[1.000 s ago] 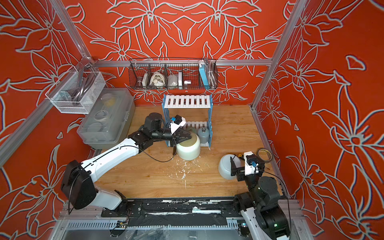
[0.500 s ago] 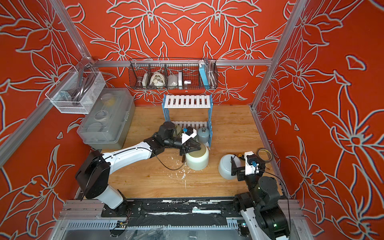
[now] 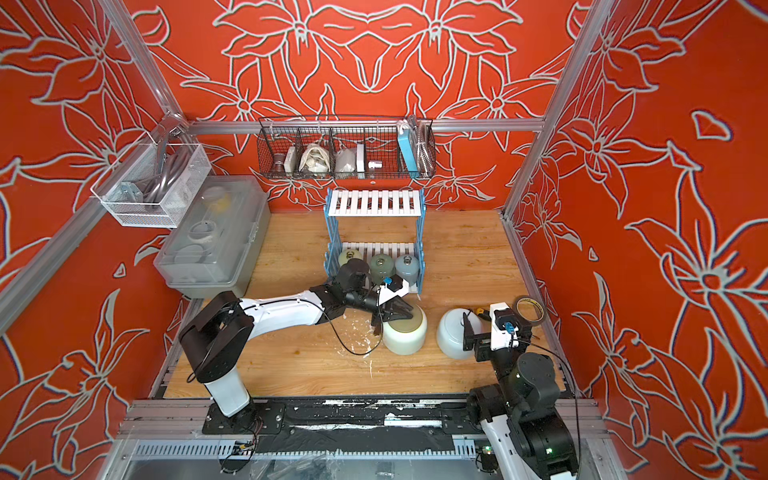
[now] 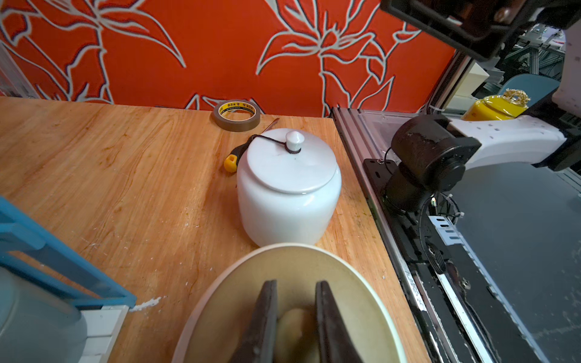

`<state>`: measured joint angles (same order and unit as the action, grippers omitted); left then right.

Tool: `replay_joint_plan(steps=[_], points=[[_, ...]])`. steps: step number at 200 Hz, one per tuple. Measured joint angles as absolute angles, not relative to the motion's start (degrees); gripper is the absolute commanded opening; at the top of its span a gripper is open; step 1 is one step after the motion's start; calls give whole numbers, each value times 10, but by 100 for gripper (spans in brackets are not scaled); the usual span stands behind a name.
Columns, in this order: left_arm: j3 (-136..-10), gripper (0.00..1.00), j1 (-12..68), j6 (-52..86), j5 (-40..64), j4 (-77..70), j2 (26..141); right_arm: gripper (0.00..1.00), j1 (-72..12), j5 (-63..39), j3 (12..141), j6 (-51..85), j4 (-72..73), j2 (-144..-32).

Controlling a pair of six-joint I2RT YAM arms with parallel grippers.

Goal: Remove the tea canisters from the shelf
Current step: Place the tea canister at the center of the board.

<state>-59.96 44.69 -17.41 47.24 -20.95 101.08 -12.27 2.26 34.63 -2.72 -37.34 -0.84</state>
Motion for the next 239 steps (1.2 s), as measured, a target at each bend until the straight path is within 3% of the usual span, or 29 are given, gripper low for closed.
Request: replay_joint_plan(steps=[122,170,187,204,239], points=[[-576,6,468,-226,448,-224,1034,99,-123,23,346,-27,-374,-8],[-577,17,473,-234,442,-238,1042,99,-123,23,346,-27,-374,-8],[-578,23,474,-233,441,-241,1043,99,-122,23,346,-27,-374,-8],[-578,41,475,-231,439,-244,1043,99,-121,23,346,-27,-374,-8],[-591,65,481,-238,435,-245,1043,99,-121,23,346,-27,-375,-8]])
